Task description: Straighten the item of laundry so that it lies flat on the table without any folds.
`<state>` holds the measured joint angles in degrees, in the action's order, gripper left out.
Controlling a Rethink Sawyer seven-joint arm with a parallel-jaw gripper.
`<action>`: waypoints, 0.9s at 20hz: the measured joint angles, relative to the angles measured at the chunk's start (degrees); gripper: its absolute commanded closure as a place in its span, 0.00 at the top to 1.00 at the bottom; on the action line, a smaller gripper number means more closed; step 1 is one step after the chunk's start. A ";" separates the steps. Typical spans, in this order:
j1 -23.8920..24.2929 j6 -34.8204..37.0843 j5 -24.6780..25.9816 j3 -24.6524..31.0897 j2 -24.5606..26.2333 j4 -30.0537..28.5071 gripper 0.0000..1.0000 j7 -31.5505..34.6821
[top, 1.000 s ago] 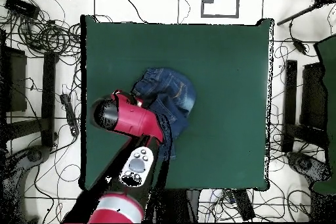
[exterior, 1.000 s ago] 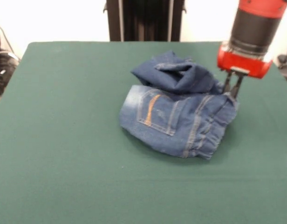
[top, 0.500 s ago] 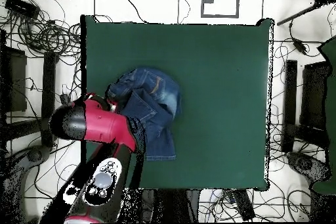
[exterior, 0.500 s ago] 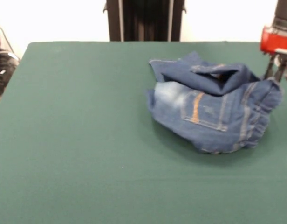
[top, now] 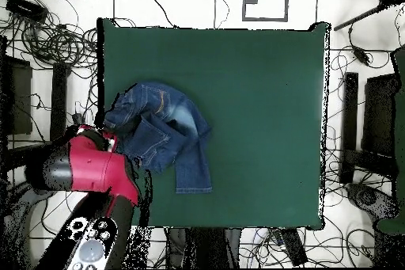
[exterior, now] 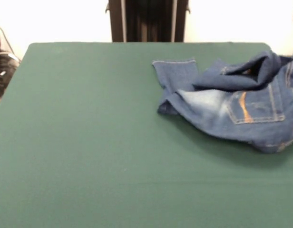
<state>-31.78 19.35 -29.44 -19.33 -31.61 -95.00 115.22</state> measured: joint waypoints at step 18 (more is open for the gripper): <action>-10.56 23.84 1.70 -2.27 -11.77 0.37 0.00 6.38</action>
<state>-42.34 43.19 -27.73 -21.61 -43.38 -94.63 121.60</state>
